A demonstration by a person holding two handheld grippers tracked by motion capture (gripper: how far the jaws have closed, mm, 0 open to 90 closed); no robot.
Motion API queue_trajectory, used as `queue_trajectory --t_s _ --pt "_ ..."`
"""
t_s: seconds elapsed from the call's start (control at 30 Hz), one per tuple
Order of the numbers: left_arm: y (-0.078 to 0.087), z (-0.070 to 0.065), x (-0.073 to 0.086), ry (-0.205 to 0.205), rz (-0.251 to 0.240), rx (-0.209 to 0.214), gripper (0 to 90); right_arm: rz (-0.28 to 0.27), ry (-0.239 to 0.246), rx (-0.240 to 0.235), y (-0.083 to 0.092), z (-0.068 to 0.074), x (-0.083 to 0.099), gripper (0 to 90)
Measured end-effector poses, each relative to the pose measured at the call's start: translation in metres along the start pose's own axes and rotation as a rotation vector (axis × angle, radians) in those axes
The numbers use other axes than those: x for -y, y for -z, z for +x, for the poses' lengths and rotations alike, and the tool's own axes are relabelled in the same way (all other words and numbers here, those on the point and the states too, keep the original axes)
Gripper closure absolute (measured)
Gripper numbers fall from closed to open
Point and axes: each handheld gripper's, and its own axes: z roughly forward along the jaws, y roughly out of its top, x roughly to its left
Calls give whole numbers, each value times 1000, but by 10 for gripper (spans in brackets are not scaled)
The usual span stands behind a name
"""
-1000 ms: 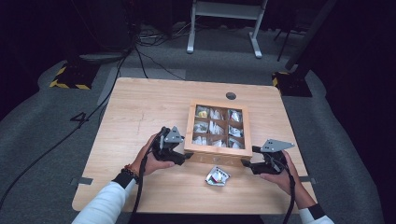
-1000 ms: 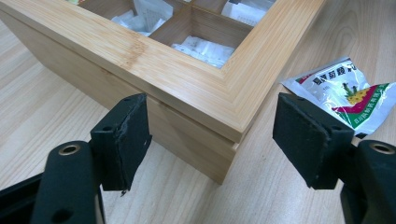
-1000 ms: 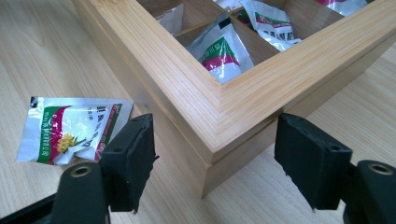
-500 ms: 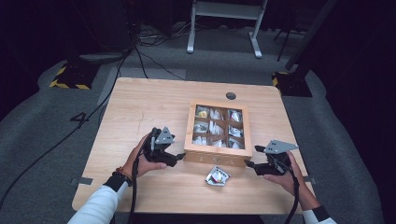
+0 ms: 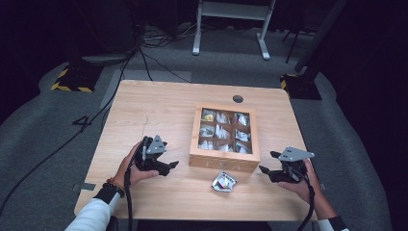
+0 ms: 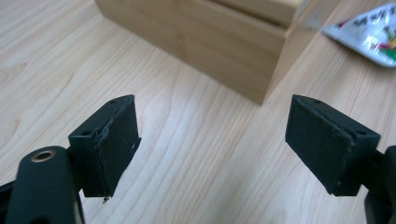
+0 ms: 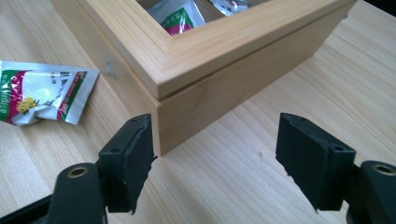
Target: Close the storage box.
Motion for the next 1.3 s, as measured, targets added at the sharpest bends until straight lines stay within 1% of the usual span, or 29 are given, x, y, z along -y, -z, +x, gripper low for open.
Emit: queue_trajectory --t_s 0.07,0.1,0.13,0.17,0.27,0.37,0.43,0.5,0.57,0.67,0.7,0.8,0.87,0.93,0.97,1.0,1.07,1.1,1.2,1.27,1.3 --pt "2 2 5 13 0 2 177 3 -5 7 1 -2 3 279" --pt "4 3 8 16 -13 -16 177 5 -6 13 2 -2 5 279" --pt "5 3 10 13 -10 -27 180 11 -4 18 2 -4 7 279" --pt "5 4 14 11 2 -37 181 14 -9 20 2 -4 8 279" --pt "4 6 22 20 19 -45 181 26 -13 32 2 -8 15 279" --pt "4 5 31 15 32 -75 194 36 -29 35 3 -11 23 279" --pt "4 5 35 19 50 -78 194 41 -39 41 3 -12 28 279" --pt "6 5 39 22 52 -96 189 45 -53 39 4 -15 34 279" --pt "8 5 44 36 52 -94 190 48 -69 41 6 -17 39 276" --pt "8 5 52 42 77 -97 190 43 -111 40 9 -22 49 276" --pt "8 6 55 51 86 -93 189 41 -126 44 10 -24 53 276" --pt "8 7 64 56 109 -103 187 37 -161 51 14 -28 63 273" --pt "10 9 70 83 86 -86 184 35 -183 57 16 -30 70 270" --pt "12 12 76 121 71 -64 184 31 -202 56 18 -32 77 268" --pt "13 14 79 149 62 -47 184 28 -216 58 18 -33 80 266" --pt "14 15 81 165 64 -44 182 31 -222 67 19 -33 83 260" --pt "17 16 83 167 68 -52 180 37 -228 79 20 -34 88 258" --pt "18 16 84 180 65 -59 180 35 -233 83 21 -34 90 255" --pt "20 15 86 195 67 -72 180 53 -246 105 22 -34 100 238" --pt "21 14 87 199 69 -77 180 41 -279 106 24 -35 106 235" --pt "22 14 87 201 67 -80 180 41 -285 115 26 -36 107 236"
